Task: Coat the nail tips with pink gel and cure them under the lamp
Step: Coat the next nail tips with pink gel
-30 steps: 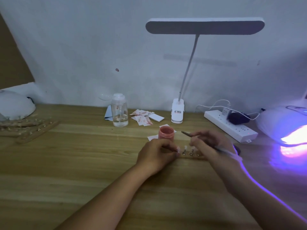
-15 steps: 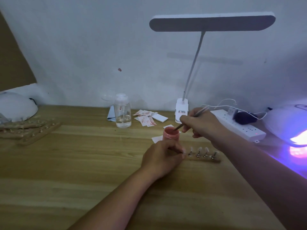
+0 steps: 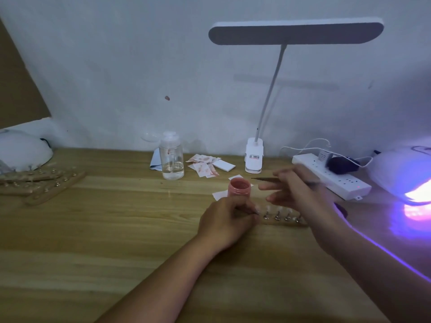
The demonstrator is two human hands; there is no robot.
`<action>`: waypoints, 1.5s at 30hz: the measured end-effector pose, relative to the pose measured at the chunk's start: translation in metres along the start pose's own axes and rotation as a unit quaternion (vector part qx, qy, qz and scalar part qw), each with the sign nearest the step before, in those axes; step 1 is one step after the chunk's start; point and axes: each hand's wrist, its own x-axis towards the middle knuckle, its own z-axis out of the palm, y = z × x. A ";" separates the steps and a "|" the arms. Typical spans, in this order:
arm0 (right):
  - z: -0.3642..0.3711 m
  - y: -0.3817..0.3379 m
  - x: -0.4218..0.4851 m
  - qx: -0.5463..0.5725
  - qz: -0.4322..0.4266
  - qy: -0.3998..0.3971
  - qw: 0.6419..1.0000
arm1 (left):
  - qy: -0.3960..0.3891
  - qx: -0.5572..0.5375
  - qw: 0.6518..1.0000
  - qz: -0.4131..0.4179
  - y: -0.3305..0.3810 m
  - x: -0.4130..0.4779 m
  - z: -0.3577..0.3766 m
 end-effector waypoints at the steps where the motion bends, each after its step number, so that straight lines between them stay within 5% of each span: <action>1: -0.006 0.008 -0.012 0.034 -0.004 -0.002 0.999 | -0.001 0.000 1.000 0.001 0.000 0.000 0.000; 45: -0.012 0.044 -0.045 -0.031 -0.062 0.001 0.998 | -0.006 -0.014 1.000 0.012 -0.002 0.001 0.002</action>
